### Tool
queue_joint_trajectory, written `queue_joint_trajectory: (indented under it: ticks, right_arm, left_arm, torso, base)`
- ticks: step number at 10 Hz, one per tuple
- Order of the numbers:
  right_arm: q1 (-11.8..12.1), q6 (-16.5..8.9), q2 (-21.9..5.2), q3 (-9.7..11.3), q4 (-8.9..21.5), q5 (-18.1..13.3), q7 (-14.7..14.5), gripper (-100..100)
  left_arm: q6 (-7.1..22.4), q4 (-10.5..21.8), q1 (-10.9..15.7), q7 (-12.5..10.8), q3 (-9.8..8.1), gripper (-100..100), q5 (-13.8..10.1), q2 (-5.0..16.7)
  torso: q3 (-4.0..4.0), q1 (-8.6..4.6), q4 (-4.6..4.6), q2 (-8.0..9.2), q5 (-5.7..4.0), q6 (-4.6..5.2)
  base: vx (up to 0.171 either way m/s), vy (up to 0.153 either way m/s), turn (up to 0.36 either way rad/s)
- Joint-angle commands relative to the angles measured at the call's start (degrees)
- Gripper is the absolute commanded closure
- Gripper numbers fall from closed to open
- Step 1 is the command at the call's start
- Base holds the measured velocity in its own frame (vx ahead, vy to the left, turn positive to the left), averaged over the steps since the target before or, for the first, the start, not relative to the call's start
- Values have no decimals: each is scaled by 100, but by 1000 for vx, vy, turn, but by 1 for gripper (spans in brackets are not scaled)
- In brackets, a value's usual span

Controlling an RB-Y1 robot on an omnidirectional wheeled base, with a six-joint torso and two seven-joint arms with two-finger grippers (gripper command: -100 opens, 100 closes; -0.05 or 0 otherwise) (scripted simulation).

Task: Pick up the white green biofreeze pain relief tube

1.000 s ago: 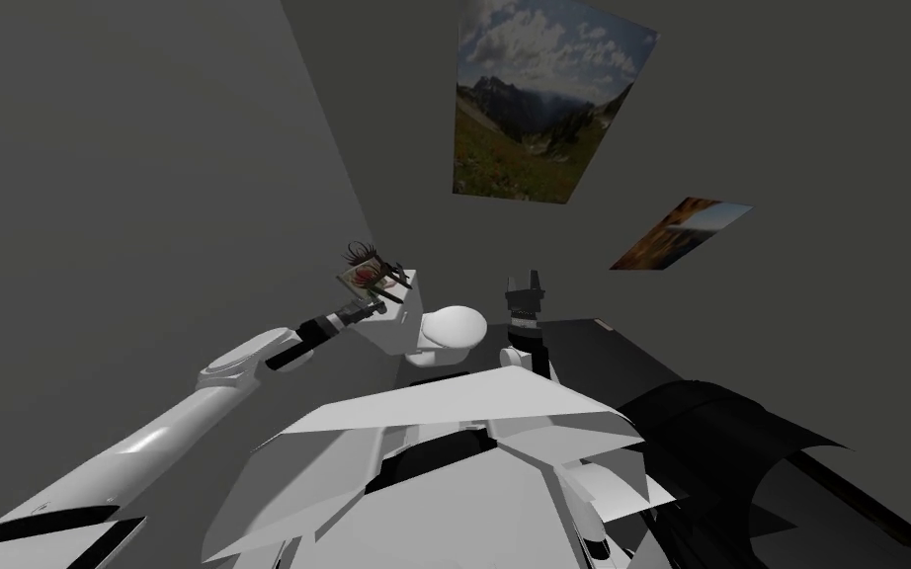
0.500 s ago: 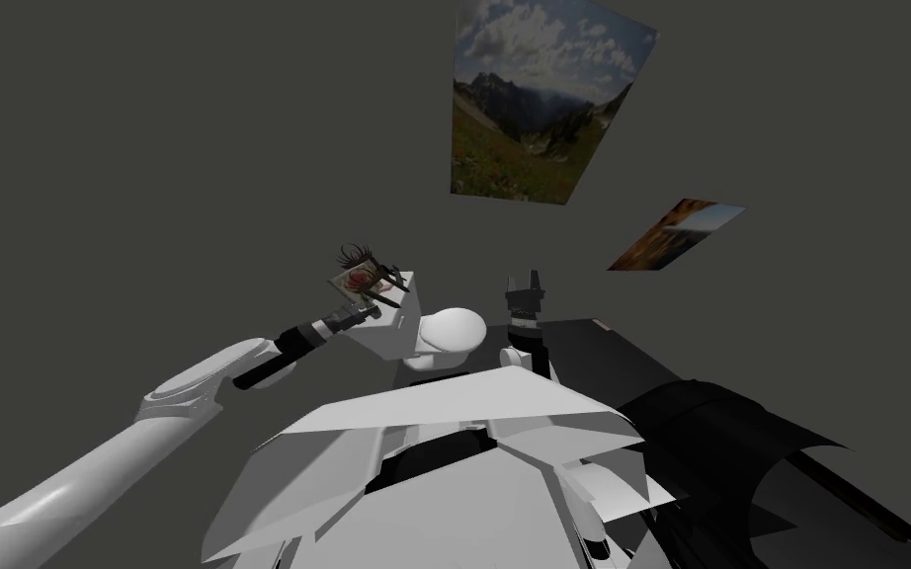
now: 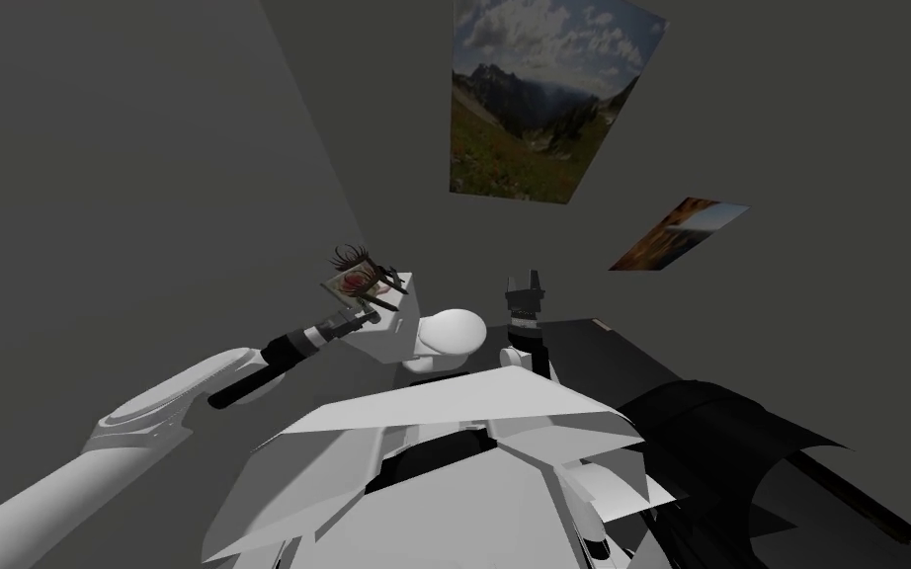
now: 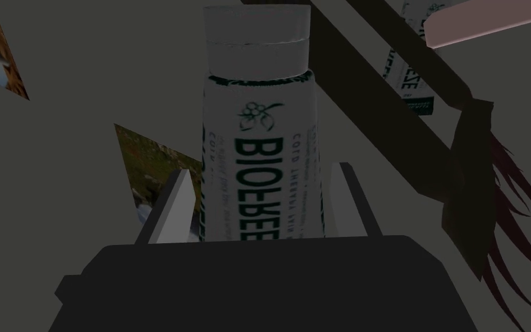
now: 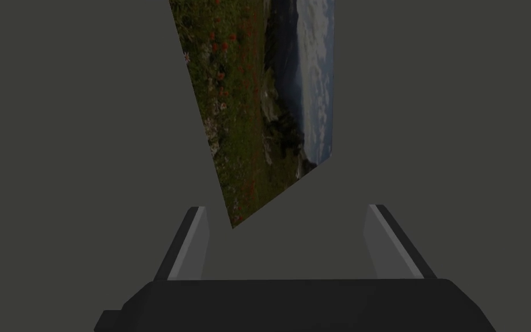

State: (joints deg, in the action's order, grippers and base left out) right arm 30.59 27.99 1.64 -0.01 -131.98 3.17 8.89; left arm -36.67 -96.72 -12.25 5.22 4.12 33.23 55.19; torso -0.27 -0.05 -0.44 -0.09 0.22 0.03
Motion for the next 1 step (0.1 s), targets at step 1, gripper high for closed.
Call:
queue_joint_trajectory:
  ticks: [1]
  right_arm:
    - [0,0,0,0,0,0,0,0]
  left_arm:
    - [0,0,0,0,0,0,0,0]
  torso:
    - [0,0,0,0,0,0]
  base:
    - [0,0,0]
